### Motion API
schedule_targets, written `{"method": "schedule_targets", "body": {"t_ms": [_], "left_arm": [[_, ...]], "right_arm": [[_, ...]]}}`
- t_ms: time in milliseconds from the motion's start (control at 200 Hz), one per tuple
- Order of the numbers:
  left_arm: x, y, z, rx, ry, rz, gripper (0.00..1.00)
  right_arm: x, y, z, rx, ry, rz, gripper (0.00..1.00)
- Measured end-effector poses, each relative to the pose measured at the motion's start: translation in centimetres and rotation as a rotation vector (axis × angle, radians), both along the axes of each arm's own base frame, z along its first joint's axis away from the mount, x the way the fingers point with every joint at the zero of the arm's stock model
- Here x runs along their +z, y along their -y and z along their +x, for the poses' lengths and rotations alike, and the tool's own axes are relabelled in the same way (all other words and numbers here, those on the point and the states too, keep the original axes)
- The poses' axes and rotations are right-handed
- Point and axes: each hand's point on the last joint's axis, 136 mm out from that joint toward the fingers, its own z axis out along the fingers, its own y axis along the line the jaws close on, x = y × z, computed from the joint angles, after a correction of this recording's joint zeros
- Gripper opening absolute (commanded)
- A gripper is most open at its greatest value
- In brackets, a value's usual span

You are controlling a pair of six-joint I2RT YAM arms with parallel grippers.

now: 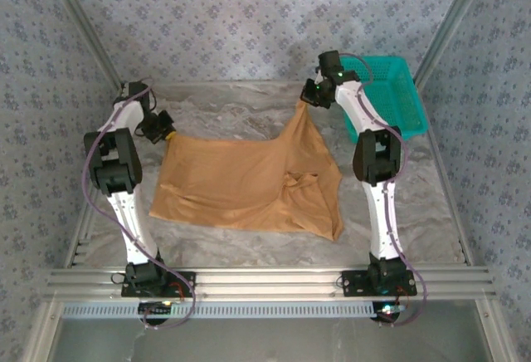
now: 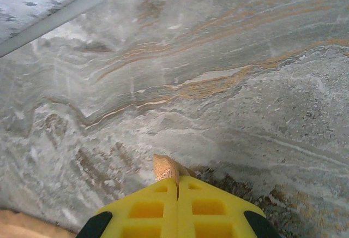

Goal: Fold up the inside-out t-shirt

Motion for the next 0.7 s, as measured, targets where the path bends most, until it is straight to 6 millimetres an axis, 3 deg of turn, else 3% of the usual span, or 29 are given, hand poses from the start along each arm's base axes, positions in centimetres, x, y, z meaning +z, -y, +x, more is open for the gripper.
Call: {"method": "schedule_targets", "body": {"t_ms": [190, 410, 530, 700], "left_arm": [[3.1, 0.4, -1.0, -0.001, 0.054, -0.008, 0.00], [5.9, 1.1, -5.5, -0.003, 0.094, -0.010, 0.00], [6.2, 0.8, -8.4, 0.012, 0.092, -0.005, 0.00], [5.0, -1.4, -11.8, 0.082, 0.071, 0.008, 0.00]], "right_arm": [[2.9, -0.8, -3.2, 0.062, 0.024, -0.022, 0.00], [4.1, -0.5, -11.4, 0.131, -0.001, -0.075, 0.00], [4.9, 0.2, -16.3, 0.156, 0.010, -0.092, 0.00], [5.6, 2.4, -21.8, 0.142, 0.045, -0.113, 0.00]]}}
